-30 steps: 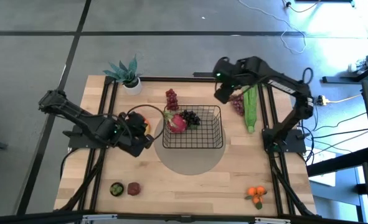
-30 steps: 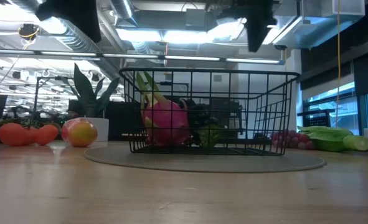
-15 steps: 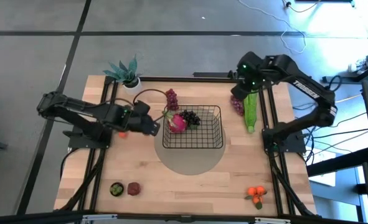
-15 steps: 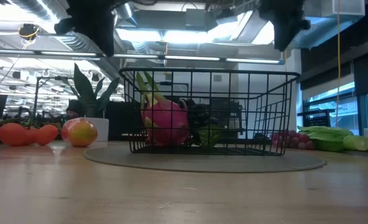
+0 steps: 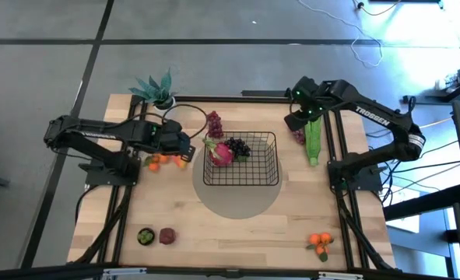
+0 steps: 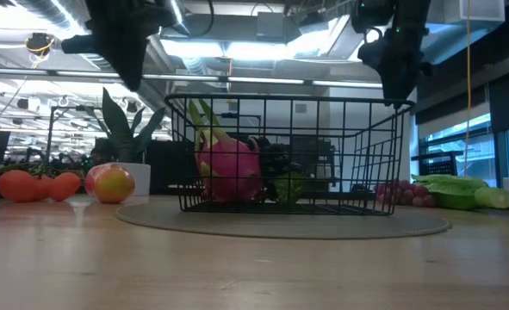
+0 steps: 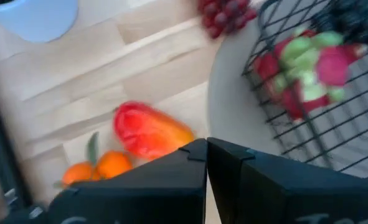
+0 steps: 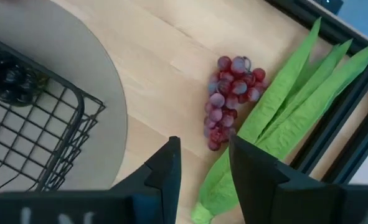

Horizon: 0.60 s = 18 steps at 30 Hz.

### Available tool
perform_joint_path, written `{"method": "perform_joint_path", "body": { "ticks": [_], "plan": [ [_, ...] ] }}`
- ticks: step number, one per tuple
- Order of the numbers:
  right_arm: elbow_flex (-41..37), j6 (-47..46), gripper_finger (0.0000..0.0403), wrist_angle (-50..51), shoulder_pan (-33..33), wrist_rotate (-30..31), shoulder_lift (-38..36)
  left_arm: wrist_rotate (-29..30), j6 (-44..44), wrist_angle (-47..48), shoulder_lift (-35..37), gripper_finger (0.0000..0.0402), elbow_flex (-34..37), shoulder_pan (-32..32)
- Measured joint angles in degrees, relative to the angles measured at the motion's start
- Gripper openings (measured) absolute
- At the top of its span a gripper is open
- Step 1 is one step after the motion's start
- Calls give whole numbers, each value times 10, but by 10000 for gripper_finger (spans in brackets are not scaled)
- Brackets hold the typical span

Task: Build produce basket
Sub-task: Put the green leaf lettuce into the black wire basket

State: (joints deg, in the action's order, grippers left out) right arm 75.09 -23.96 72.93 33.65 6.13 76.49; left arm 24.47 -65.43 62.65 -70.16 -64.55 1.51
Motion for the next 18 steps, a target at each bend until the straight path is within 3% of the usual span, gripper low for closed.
{"method": "perform_joint_path", "body": {
  "ticks": [6, 9, 18],
  "plan": [
    [0, -39, 121, 1, 0, -17, 0, 2, 13, 49, 20, 0, 0, -21],
    [-2, -113, 121, 1, 7, -14, 0, 0, 17, 49, 22, 0, 2, -37],
    [-87, -238, 121, 8, 43, 73, 0, 1, 82, 41, 23, 0, 1, -89]
  ]
}}
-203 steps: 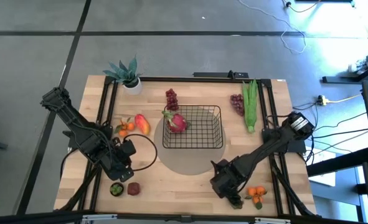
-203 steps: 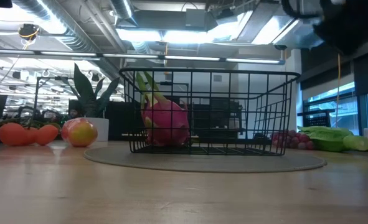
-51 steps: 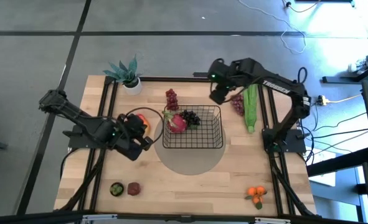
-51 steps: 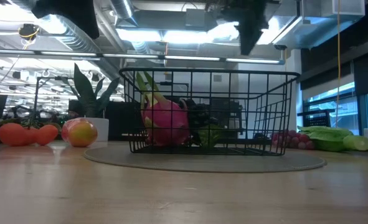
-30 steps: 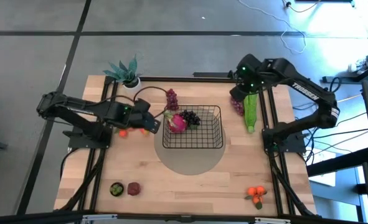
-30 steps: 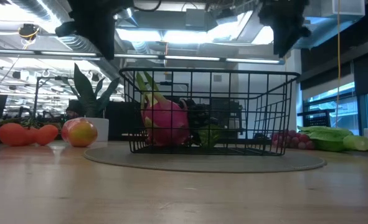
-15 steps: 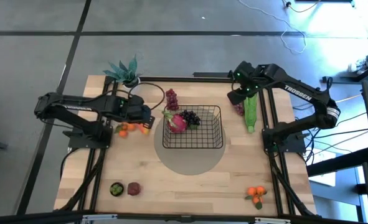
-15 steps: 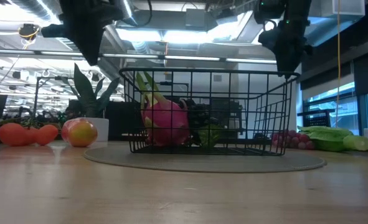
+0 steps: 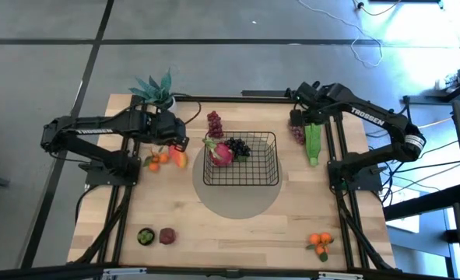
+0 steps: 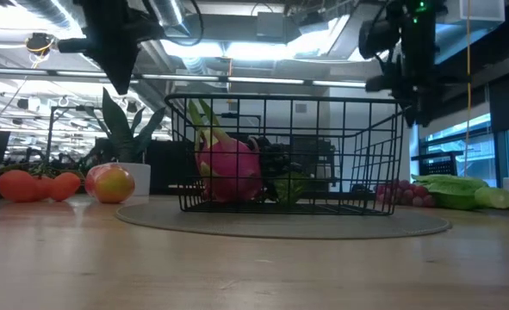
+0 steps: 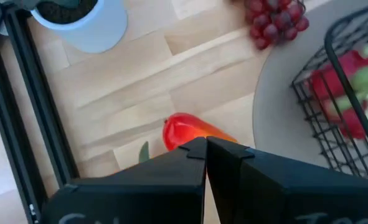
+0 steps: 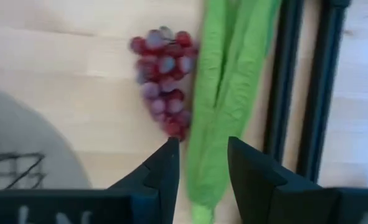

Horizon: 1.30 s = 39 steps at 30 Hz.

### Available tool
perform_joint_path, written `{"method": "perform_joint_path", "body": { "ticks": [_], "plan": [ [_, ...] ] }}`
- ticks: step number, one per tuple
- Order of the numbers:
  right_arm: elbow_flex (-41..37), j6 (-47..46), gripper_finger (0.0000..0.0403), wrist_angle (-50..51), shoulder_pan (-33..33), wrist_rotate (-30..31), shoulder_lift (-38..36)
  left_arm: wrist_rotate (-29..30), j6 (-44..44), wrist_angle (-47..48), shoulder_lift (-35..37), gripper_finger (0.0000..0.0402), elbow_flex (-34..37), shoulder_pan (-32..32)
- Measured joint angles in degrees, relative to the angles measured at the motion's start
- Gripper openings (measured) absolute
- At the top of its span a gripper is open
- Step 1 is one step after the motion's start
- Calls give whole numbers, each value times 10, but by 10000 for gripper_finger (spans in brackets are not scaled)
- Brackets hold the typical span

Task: Build produce basket
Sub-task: Put the green leaf lettuce into the black wire basket

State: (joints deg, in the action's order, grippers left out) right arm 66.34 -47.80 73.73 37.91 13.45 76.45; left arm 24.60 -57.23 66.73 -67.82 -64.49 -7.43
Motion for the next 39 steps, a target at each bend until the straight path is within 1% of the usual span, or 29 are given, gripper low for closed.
{"method": "perform_joint_path", "body": {
  "ticks": [5, 13, 19, 24, 28, 35, 39],
  "plan": [
    [-50, -41, 121, -44, 23, 49, 0, -2, 9, -11, 0, 0, 0, -25],
    [-126, -43, 121, -135, 79, 50, 0, -5, 9, -20, 0, 0, 0, -55],
    [-175, -42, 121, -175, 111, 56, 0, -5, 9, -29, 0, 0, 0, -75],
    [-202, -29, 121, -219, 127, 36, 0, -5, 15, -32, 0, 0, 0, -88],
    [-216, -29, 121, -229, 140, 35, 0, -5, 38, -34, 0, 0, 0, -92],
    [-225, 3, 121, -243, 158, 28, 0, -5, 39, -34, 0, 0, 0, -92],
    [-225, 22, 121, -255, 168, 1, 3, -5, 39, -34, 0, 0, 0, -92]
  ]
}}
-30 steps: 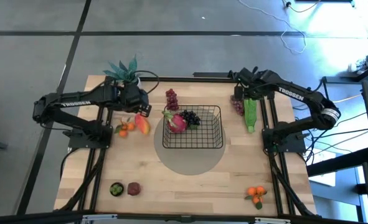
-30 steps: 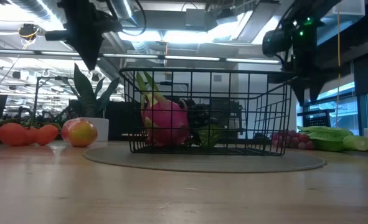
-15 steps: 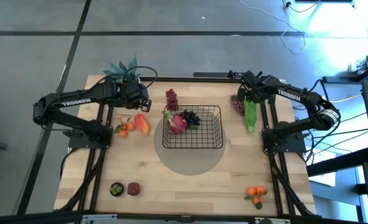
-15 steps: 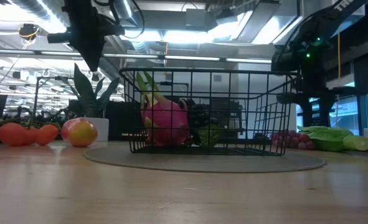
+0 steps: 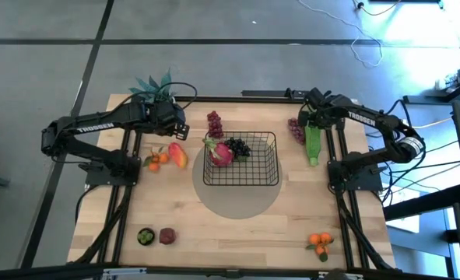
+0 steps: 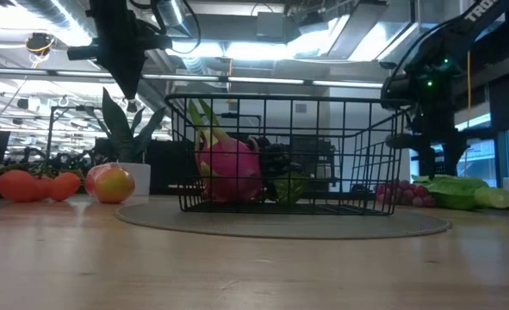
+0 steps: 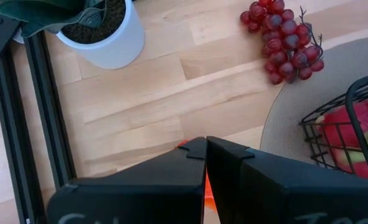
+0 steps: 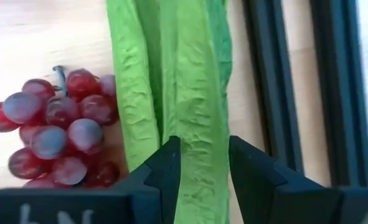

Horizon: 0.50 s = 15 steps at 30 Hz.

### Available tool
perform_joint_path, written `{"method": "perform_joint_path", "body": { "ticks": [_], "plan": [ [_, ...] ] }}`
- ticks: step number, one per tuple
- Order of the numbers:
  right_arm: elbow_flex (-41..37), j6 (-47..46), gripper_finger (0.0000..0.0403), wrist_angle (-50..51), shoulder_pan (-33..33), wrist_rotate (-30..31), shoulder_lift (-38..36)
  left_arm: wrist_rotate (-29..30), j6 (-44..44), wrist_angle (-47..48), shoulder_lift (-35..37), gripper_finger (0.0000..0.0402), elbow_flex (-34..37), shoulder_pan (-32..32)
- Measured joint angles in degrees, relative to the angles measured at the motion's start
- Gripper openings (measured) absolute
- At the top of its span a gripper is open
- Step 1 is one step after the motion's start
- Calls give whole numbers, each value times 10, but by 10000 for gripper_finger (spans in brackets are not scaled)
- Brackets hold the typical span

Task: Build produce basket
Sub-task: Put the green leaf lettuce into the black wire basket

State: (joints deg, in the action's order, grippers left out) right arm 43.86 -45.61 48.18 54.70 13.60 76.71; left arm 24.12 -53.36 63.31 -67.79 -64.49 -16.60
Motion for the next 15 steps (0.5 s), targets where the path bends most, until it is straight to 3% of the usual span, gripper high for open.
{"method": "perform_joint_path", "body": {
  "ticks": [9, 15],
  "plan": [
    [0, 42, 113, -13, 12, -50, 32, 0, 0, 0, 0, 0, 0, 0],
    [0, 83, 20, -23, 8, -59, 33, 0, 0, 0, 0, 0, 0, 0]
  ]
}}
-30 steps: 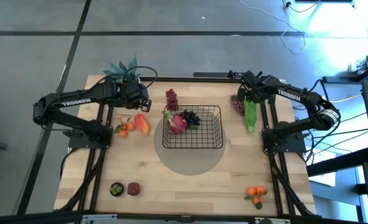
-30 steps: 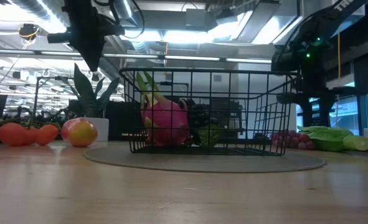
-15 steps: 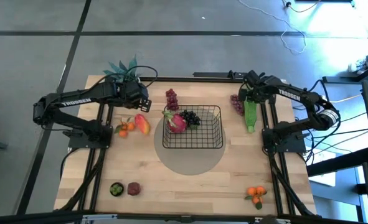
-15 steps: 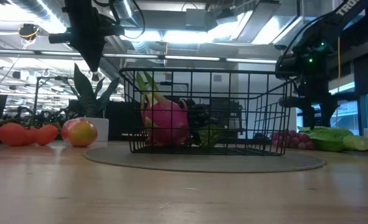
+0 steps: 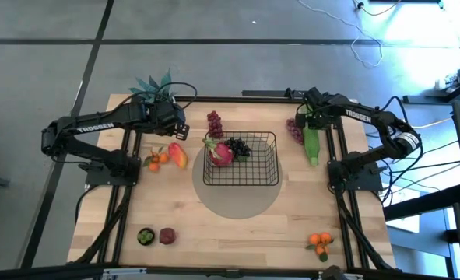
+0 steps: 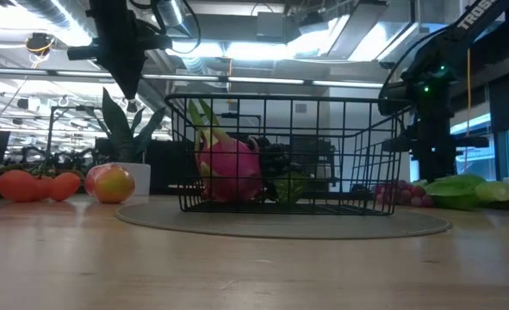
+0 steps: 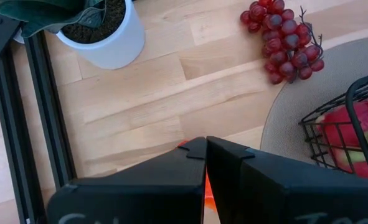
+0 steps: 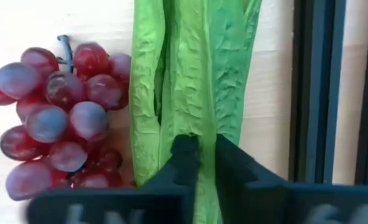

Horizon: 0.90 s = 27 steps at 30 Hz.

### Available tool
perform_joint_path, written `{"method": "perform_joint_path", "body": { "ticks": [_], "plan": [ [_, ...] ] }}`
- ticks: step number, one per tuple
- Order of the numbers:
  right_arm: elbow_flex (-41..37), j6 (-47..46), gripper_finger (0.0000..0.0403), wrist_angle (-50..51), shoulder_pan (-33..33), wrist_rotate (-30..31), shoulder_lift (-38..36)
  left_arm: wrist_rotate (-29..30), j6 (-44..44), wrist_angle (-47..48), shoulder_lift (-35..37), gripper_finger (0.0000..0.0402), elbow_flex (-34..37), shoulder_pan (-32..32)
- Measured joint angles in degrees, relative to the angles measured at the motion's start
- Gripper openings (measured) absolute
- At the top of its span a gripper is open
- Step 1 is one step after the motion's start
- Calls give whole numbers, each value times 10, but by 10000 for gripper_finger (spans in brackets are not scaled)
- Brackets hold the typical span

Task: Build produce basket
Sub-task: Put the green leaf lettuce into the black wire basket

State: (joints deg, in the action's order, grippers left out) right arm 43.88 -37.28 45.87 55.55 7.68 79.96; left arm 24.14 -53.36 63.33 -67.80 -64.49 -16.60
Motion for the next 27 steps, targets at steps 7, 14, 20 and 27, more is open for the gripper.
{"method": "perform_joint_path", "body": {
  "ticks": [7, 14, 20, 27],
  "plan": [
    [8, 33, 4, -1, -4, 1, -15, 0, 0, 0, 0, 0, 0, 0],
    [48, 32, 1, 42, -33, 34, -66, 0, 0, 0, 0, 0, 0, 0],
    [88, 17, 1, 96, -66, 76, -116, 0, 1, 0, 0, 0, 0, 0],
    [136, 15, 0, 104, -114, 108, -167, 0, 30, 0, 0, 0, 0, 0]
  ]
}}
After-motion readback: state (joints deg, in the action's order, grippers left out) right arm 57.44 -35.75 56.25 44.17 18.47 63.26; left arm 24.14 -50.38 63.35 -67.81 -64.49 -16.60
